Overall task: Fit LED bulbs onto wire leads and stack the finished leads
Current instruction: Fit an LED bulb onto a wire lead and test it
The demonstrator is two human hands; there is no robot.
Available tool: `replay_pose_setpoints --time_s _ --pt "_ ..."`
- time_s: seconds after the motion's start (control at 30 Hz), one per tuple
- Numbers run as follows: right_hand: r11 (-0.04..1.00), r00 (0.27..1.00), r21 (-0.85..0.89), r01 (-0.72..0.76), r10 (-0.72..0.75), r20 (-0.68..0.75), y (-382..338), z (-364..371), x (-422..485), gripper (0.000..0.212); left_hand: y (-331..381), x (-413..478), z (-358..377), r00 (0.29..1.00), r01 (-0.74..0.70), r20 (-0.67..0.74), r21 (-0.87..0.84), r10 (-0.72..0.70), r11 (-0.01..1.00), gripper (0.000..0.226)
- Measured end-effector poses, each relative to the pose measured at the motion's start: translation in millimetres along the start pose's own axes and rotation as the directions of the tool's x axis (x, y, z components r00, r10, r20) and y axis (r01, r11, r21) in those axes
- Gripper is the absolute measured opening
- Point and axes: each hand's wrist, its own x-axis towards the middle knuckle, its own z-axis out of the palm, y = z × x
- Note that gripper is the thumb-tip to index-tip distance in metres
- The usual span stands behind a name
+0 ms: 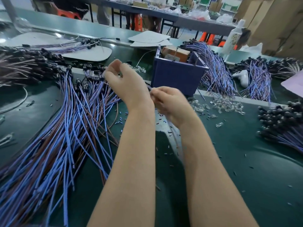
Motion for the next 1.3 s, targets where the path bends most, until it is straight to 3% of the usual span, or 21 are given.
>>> replay_pose_setpoints --time_s 0.07,0.17,0.27,0.37,0.47,0.57,0.73,0.87,1.0,1.03,1.07,1.1,1.13,1.17,1.23,1.3 --pt "0.991 0.996 -0.136 0.000 -0.012 -0.087 1.6 -27.3 -3.8 0.022 -5.9 -2.4 0.2 1.000 0.018 -0.004 0.044 -0.018 0.999 0.014" --pt "0.996 0.990 -0.090 0.005 -0.018 -0.140 3.6 -63.5 -10.5 0.019 -26.0 -5.5 -2.2 0.980 0.200 -0.023 0.185 -0.199 0.962 0.007" --pt "0.998 0.977 -0.050 0.026 -0.036 -0.209 4.8 -81.4 -16.0 0.020 -45.4 -14.3 -4.9 0.906 0.416 -0.047 0.280 -0.421 0.865 0.007" --pt "1.000 0.945 -0.010 0.025 -0.027 -0.326 5.9 -97.1 -22.7 0.021 -57.6 -22.7 -4.1 0.868 0.480 -0.011 0.273 -0.497 0.833 0.016" --pt "0.967 0.910 -0.239 -0.085 -0.022 -0.414 9.2 -109.6 -29.9 0.020 -69.9 -29.8 -0.3 0.831 0.514 0.053 0.306 -0.554 0.801 0.027" --pt "0.898 0.872 -0.408 -0.167 -0.058 -0.486 13.0 -118.4 -34.0 0.016 -80.1 -41.1 2.4 0.746 0.566 0.101 0.424 -0.658 0.707 0.030" --pt "0.797 0.748 -0.588 -0.138 -0.306 -0.590 10.0 -137.2 -38.6 0.014 -83.8 -51.8 11.1 0.705 0.519 0.200 0.508 -0.680 0.687 0.026" --pt "0.714 0.565 -0.632 -0.300 -0.401 -0.721 14.2 -152.3 -42.5 0.023 -85.7 -54.0 17.5 0.732 0.479 0.223 0.503 -0.644 0.719 0.020" --pt "0.655 0.541 -0.623 -0.428 -0.366 -0.757 17.6 -158.3 -45.9 0.023 -85.1 -55.9 15.9 0.756 0.457 0.244 0.467 -0.607 0.757 0.013" --pt "0.641 0.551 -0.622 -0.450 -0.348 -0.758 18.0 -159.2 -46.8 0.023 -86.3 -56.3 14.2 0.808 0.334 0.267 0.526 -0.524 0.782 0.012" --pt "0.630 0.561 -0.619 -0.468 -0.329 -0.759 18.4 -159.8 -47.4 0.022 -87.7 -55.8 12.1 0.874 0.085 0.320 0.640 -0.365 0.763 0.011" --pt "0.623 0.566 -0.615 -0.483 -0.314 -0.763 18.9 -160.0 -47.7 0.021 -89.1 -54.5 9.6 0.898 -0.211 0.406 0.734 -0.168 0.646 0.012" --pt "0.620 0.566 -0.609 -0.494 -0.303 -0.767 19.6 -160.1 -47.8 0.020 -90.3 -51.1 6.5 0.873 -0.430 0.487 0.778 -0.007 0.457 0.015" --pt "0.620 0.563 -0.604 -0.500 -0.298 -0.771 20.4 -160.1 -47.5 0.020 -89.6 -46.7 4.5 0.854 -0.510 0.518 0.812 0.051 0.282 0.019" --pt "0.628 0.555 -0.599 -0.497 -0.301 -0.776 21.0 -160.2 -46.9 0.019 -88.0 -36.0 2.1 0.889 -0.452 0.454 0.891 -0.061 0.042 0.026" --pt "0.638 0.551 -0.600 -0.482 -0.312 -0.774 20.8 -159.1 -46.2 0.019 -84.3 -29.6 -2.2 0.913 -0.374 0.351 0.923 -0.207 -0.086 0.029"
